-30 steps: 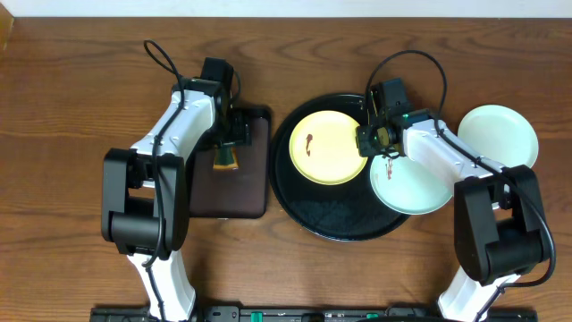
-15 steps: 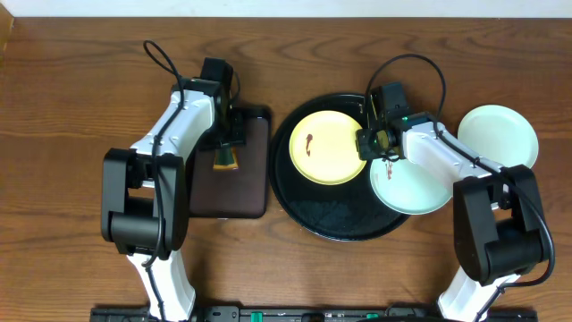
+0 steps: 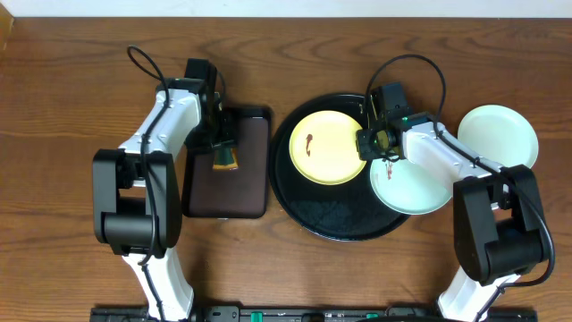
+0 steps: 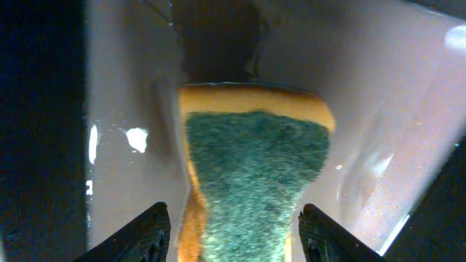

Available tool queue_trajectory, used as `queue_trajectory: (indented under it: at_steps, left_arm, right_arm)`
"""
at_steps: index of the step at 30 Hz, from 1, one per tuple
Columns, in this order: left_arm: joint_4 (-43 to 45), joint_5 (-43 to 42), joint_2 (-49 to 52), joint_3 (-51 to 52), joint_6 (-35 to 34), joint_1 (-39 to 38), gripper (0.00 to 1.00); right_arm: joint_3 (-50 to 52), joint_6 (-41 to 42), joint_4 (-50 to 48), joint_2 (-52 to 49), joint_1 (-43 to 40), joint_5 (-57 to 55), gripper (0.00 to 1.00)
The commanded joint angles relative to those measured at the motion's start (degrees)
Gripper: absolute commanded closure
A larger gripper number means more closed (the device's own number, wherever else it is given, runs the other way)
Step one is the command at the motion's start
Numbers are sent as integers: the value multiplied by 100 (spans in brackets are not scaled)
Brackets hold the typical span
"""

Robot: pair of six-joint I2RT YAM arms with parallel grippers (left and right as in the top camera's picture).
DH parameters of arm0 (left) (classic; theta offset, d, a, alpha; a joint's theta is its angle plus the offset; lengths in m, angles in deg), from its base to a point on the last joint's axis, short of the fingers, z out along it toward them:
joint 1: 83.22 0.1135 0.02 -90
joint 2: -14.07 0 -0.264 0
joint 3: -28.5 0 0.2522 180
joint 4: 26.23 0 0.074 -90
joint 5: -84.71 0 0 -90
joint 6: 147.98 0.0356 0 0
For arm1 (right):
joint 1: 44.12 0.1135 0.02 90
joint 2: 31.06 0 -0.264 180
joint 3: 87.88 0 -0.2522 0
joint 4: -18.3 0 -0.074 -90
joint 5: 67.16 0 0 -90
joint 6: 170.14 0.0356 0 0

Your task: Clean dirty plates on tray and stack at the side

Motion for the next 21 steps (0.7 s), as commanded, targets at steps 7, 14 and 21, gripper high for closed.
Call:
queue_trajectory:
  at_steps: [7, 14, 21]
  left_arm:
    - [74, -13, 52, 138, -31, -55, 41]
    - [142, -70, 70, 221, -31, -83, 51]
    - [280, -74, 70, 417, -33, -101, 54]
  right_arm:
    - [50, 61, 4, 4, 50, -22, 87]
    - [48, 59, 4, 4, 50, -22, 87]
    - [48, 61, 0, 4, 50, -22, 87]
